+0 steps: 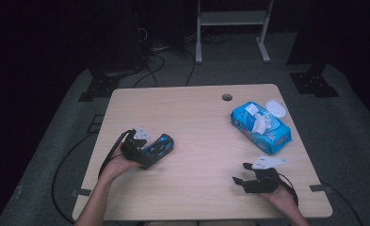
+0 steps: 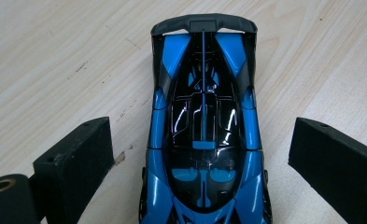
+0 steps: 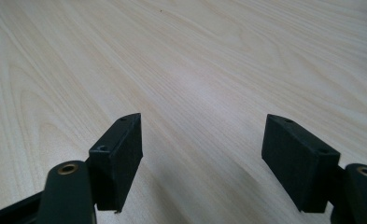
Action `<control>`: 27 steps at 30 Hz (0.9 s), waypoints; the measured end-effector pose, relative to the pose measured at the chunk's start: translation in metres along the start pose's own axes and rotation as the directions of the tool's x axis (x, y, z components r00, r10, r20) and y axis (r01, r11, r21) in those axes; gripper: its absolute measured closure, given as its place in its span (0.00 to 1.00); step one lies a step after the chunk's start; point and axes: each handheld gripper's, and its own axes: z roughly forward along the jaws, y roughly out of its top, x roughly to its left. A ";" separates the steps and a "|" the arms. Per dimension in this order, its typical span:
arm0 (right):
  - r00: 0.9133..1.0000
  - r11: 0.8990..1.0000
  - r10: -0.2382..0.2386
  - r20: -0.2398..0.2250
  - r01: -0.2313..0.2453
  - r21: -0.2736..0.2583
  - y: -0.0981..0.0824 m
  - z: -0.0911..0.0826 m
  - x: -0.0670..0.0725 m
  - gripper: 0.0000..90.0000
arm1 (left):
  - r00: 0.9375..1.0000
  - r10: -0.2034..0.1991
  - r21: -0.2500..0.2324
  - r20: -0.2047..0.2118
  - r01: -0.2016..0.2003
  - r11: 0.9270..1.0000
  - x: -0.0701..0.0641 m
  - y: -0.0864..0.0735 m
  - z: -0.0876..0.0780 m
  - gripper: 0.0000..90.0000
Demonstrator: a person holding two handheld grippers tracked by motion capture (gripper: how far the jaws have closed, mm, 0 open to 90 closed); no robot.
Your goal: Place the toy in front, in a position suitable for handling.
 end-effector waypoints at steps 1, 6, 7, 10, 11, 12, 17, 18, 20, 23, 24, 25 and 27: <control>1.000 1.000 0.003 -0.001 -0.003 0.001 0.000 0.000 0.000 0.31 | 1.000 0.001 0.002 0.002 -0.001 1.000 0.001 0.001 0.001 0.07; 1.000 1.000 0.006 -0.003 -0.006 0.002 -0.001 -0.001 -0.001 0.31 | 1.000 0.007 0.063 0.005 -0.007 0.998 0.005 0.005 0.007 0.08; 1.000 1.000 0.005 -0.004 -0.005 0.001 -0.001 -0.001 -0.001 0.31 | 1.000 0.001 0.075 0.013 -0.002 0.997 0.005 0.006 0.010 0.08; 1.000 1.000 0.002 -0.002 -0.002 0.001 -0.001 -0.002 0.000 0.31 | 1.000 -0.001 0.086 0.029 -0.001 0.996 0.004 0.007 0.014 0.08; 1.000 1.000 0.003 -0.002 -0.002 0.003 -0.001 -0.001 0.001 0.31 | 0.999 -0.006 0.091 0.033 0.003 0.996 0.003 0.008 0.016 0.08; 1.000 1.000 0.000 -0.002 0.000 0.004 -0.001 -0.001 0.000 0.31 | 0.999 -0.003 0.097 0.035 -0.001 0.995 0.003 0.008 0.017 0.08; 1.000 1.000 -0.002 -0.006 0.002 0.008 -0.001 0.000 0.001 0.31 | 0.999 -0.033 0.129 0.038 0.028 0.991 0.007 0.007 0.024 0.11; 1.000 1.000 -0.002 -0.005 0.002 0.006 -0.001 -0.001 0.001 0.31 | 0.999 -0.033 0.129 0.038 0.028 0.991 0.007 0.007 0.024 0.12; 1.000 1.000 -0.003 -0.006 0.003 0.004 -0.001 -0.001 0.001 0.31 | 0.998 -0.040 0.124 0.040 0.034 0.992 0.006 0.008 0.024 0.14; 1.000 1.000 0.000 -0.006 0.000 0.004 -0.001 -0.002 0.001 0.31 | 0.998 -0.045 0.154 0.039 0.039 0.987 0.007 0.013 0.023 0.16; 1.000 1.000 0.000 -0.006 0.000 0.004 -0.001 -0.002 0.001 0.31 | 0.998 -0.045 0.154 0.039 0.039 0.987 0.007 0.013 0.023 0.16; 1.000 1.000 0.000 -0.007 0.001 0.007 -0.001 -0.002 0.001 0.31 | 0.998 -0.038 0.174 0.043 0.030 0.984 0.007 0.017 0.024 0.16; 1.000 1.000 -0.003 -0.008 0.003 0.009 -0.001 -0.002 0.001 0.31 | 0.998 -0.032 0.194 0.053 0.021 0.981 0.006 0.020 0.024 0.16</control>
